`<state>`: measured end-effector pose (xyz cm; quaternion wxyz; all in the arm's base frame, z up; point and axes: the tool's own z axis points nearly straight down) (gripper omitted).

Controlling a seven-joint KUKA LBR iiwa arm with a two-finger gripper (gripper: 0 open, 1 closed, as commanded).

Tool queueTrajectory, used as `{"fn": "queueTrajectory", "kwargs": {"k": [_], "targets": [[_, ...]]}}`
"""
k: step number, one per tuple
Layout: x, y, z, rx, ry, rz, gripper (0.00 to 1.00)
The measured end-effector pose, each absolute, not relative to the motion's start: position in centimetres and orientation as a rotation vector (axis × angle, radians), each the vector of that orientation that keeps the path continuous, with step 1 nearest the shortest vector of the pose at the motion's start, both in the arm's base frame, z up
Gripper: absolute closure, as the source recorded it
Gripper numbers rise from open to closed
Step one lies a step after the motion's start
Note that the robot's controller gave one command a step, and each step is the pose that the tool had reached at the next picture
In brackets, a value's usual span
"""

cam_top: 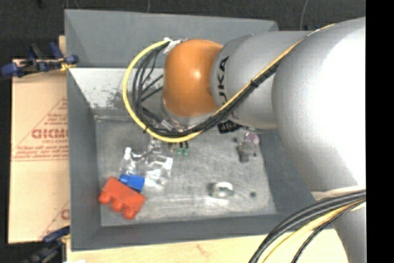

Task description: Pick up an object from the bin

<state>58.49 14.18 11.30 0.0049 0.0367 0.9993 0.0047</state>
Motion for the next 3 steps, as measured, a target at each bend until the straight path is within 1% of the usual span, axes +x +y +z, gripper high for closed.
{"fn": "queueTrajectory", "kwargs": {"k": [1, 2, 3], "targets": [[54.9, 11.0, 12.3, 0.584, 3.073, 0.012, 1.0], [55.8, 13.7, 15.0, 0.595, 3.079, 0.006, 1.0], [55.7, 13.6, 14.8, 0.599, 3.082, 0.002, 0.0]]}}
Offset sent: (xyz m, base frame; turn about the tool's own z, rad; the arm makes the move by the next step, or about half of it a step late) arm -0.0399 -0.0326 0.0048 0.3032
